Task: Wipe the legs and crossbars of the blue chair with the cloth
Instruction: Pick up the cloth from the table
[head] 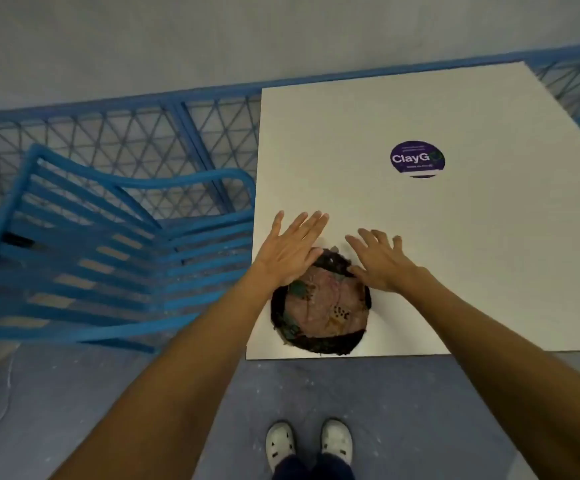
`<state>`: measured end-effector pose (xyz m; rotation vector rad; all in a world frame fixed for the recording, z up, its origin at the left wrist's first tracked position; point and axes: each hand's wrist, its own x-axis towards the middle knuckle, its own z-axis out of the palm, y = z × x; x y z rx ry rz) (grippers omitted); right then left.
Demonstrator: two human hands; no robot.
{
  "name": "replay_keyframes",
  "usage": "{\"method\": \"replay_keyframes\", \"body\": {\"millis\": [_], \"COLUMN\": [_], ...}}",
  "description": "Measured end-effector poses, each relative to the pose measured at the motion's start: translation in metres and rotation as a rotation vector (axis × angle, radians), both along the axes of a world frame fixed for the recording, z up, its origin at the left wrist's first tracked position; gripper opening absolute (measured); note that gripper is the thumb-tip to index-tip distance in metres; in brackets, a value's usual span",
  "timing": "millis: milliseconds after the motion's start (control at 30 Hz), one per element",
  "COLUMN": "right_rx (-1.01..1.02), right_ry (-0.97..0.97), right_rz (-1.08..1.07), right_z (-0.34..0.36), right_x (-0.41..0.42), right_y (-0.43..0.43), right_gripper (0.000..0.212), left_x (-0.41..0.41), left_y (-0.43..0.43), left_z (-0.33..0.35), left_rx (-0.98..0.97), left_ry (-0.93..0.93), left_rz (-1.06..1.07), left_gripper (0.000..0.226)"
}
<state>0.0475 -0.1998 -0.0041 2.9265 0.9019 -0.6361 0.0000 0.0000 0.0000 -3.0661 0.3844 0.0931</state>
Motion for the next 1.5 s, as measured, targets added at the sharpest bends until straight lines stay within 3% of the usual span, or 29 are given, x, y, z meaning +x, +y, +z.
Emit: {"method": "replay_keyframes", "body": {"millis": [100,233,433,633,767,933,1033,1267,1367,1500], "right_rx": [0.016,0.116,0.182,0.268,0.354,0.575,0.738,0.793,0.838,0.978], "right_ry": [0.018,0.066,0.010,0.022,0.073,0.124,0.142,0.214,0.178,0.325], "right_rz": [-0.014,-0.103,-0.244,-0.531,-0.595,-0.594,-0.654,-0.432,-0.291,-0.279], "right_z": [-0.013,-0.023,-0.023,-0.028,-0.031,-0.023,-0.019,-0.005,0.003,0.023], "right_x": [-0.015,-0.036,-0.047,-0.064,-0.072,-0.079,-0.083,-0.105,-0.119,-0.154], "right_y": [-0.002,-0.004,0.003,0.020,0.025,0.032,0.034,0.074,0.106,0.173], "right_gripper": [0.048,0.038,0.035,0.026,0.025,0.007,0.015,0.044,0.041,0.041], "left_x": [-0.015,-0.041,-0.057,-0.061,-0.064,-0.067,-0.084,-0.124,-0.142,-0.171], "left_y": [-0.008,-0.011,-0.021,-0.035,-0.031,-0.027,-0.031,0.004,0.033,0.089], "left_z": [-0.017,-0.036,-0.032,-0.029,-0.029,-0.026,-0.016,0.008,0.025,0.045], "left_rx": [0.007,-0.141,-0.357,-0.383,-0.360,-0.809,-1.096,-1.394,-1.569,-1.791], "left_ry": [0.127,0.309,0.249,0.233,0.265,0.257,0.233,0.059,-0.011,-0.042], "left_rz": [0.178,0.465,0.557,0.818,0.892,0.926,0.923,1.036,1.077,1.014], "left_gripper": [0.062,0.063,0.051,0.053,0.051,0.035,0.023,0.023,0.030,0.021]}}
